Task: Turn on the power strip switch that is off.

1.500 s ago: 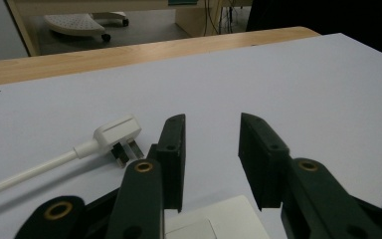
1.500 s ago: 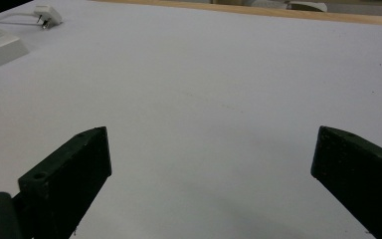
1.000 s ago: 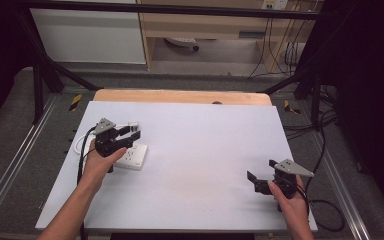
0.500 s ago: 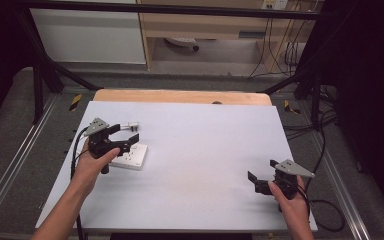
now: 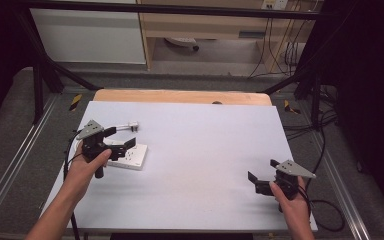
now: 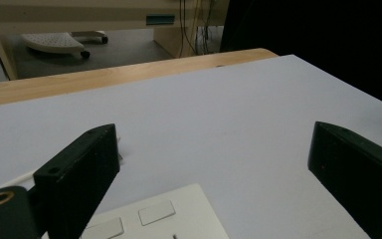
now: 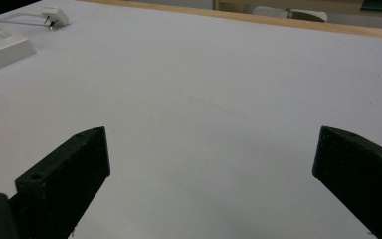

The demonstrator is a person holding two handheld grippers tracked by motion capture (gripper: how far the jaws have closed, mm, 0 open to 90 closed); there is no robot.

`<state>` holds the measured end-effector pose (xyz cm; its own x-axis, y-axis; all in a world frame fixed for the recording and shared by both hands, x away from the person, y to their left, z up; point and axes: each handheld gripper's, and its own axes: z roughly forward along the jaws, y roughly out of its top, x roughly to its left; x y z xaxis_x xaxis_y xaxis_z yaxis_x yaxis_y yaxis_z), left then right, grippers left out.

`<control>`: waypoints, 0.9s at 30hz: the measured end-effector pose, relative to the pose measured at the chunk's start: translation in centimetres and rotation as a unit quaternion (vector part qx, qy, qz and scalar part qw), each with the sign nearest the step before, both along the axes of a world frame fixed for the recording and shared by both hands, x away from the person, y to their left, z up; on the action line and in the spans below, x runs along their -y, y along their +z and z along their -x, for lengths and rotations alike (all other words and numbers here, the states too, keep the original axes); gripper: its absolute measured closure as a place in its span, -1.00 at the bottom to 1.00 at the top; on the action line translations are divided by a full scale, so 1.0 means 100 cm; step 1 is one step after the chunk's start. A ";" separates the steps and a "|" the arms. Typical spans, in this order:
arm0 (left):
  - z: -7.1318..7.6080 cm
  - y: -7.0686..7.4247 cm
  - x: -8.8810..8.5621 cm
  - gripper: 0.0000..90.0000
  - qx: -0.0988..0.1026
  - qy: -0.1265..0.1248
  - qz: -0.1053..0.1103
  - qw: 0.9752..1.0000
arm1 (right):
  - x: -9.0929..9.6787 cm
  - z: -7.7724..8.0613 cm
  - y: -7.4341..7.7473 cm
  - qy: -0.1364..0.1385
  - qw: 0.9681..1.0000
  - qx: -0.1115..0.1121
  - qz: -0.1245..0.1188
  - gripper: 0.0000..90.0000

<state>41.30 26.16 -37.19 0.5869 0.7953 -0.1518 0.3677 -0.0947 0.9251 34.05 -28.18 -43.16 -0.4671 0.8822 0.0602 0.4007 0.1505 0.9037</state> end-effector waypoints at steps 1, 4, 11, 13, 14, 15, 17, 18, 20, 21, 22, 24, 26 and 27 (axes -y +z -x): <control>0.002 0.001 -0.002 -0.86 0.001 0.002 0.001 1.000 | 0.000 0.000 0.000 0.000 1.000 0.001 0.000 -0.95; 0.007 0.002 -0.006 -0.86 0.002 0.002 -0.001 1.000 | 0.000 0.000 0.000 0.000 1.000 0.000 0.000 -0.95; 0.020 0.006 -0.017 -0.86 0.002 0.005 -0.006 1.000 | -0.001 0.000 0.000 0.001 1.000 0.000 0.001 -0.95; 0.023 0.006 -0.019 -0.86 0.002 0.007 -0.007 1.000 | -0.001 0.000 0.000 0.001 1.000 0.000 0.000 -0.95; 0.024 0.006 -0.020 -0.86 0.001 0.007 -0.007 1.000 | -0.001 0.000 0.000 0.001 1.000 0.000 -0.001 -0.95; 0.026 0.006 -0.022 -0.86 0.002 0.008 -0.006 1.000 | -0.001 0.000 0.000 0.000 1.000 0.001 0.000 -0.95; 0.029 0.006 -0.023 -0.86 0.002 0.007 -0.006 1.000 | -0.001 0.000 0.000 0.001 1.000 0.002 0.001 -0.95; 0.031 0.006 -0.024 -0.86 0.001 0.006 -0.005 1.000 | -0.002 0.001 0.001 0.000 1.000 0.001 0.000 -0.95; 0.034 0.005 -0.025 -0.86 0.001 0.005 -0.004 1.000 | -0.002 0.001 0.000 0.000 1.000 0.001 0.001 -0.95; 0.037 0.004 -0.025 -0.86 0.001 0.006 -0.004 1.000 | -0.002 0.001 0.000 0.000 1.000 0.001 0.001 -0.95; 0.039 0.003 -0.026 -0.86 0.000 0.005 -0.003 1.000 | -0.001 0.001 0.000 0.000 1.000 0.001 0.002 -0.95; 0.044 0.001 -0.029 -0.86 0.001 0.005 -0.005 1.000 | -0.001 0.001 0.001 0.000 1.000 0.002 0.001 -0.95; 0.049 -0.004 -0.032 -0.86 -0.002 0.008 -0.002 1.000 | -0.001 0.001 0.001 0.000 1.000 0.001 0.002 -0.95; 0.052 -0.006 -0.034 -0.86 -0.004 0.009 -0.001 1.000 | -0.001 0.001 0.001 0.001 1.000 0.001 0.002 -0.95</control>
